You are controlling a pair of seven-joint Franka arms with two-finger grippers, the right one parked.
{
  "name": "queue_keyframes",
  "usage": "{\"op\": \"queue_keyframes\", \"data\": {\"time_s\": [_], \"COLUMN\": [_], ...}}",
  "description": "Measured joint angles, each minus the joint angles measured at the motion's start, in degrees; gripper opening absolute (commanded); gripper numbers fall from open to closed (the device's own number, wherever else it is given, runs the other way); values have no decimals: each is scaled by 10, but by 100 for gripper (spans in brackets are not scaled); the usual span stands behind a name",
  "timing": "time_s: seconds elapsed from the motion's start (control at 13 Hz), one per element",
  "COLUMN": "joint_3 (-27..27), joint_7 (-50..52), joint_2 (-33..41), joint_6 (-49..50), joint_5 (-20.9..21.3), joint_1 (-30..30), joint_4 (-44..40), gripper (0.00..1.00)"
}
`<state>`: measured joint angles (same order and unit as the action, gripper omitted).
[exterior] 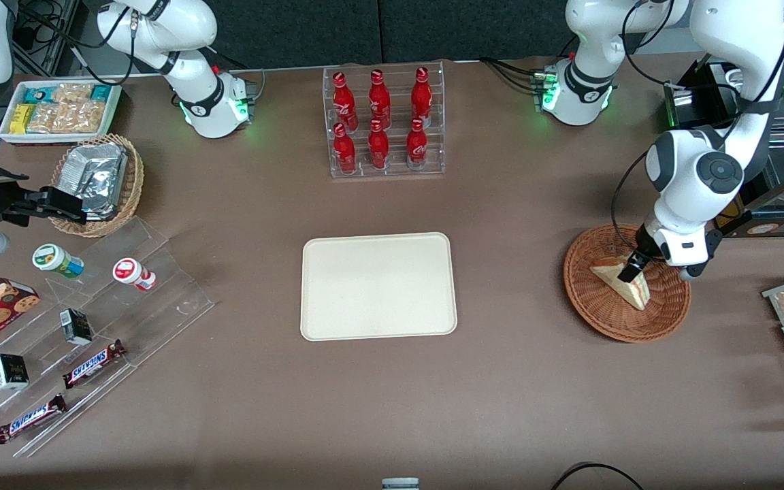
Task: Place sandwich from basket to tray
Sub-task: 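Lower the open left gripper and grasp the wrapped sandwich, then lift the sandwich and carry it over the cream tray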
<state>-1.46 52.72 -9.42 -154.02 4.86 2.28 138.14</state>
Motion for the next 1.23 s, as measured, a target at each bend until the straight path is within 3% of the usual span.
{"op": "queue_keyframes", "data": {"time_s": [0.08,0.15,0.31,0.38,0.54,0.85,1.23], "joint_3": [0,0,0,0,-2,-5,-21], "joint_7": [1,6,35,44,51,52,1], "joint_2": [-6,-10,-11,-11,-11,-5,57], "joint_6": [-10,-15,-18,-19,-19,5,273], "joint_5": [0,-1,-1,-1,-1,0,14], "joint_1": [0,0,0,-2,-5,-6,-52], "joint_4": [3,4,4,2,0,-18,-152], "gripper": [75,48,16,6,0,0,0]}}
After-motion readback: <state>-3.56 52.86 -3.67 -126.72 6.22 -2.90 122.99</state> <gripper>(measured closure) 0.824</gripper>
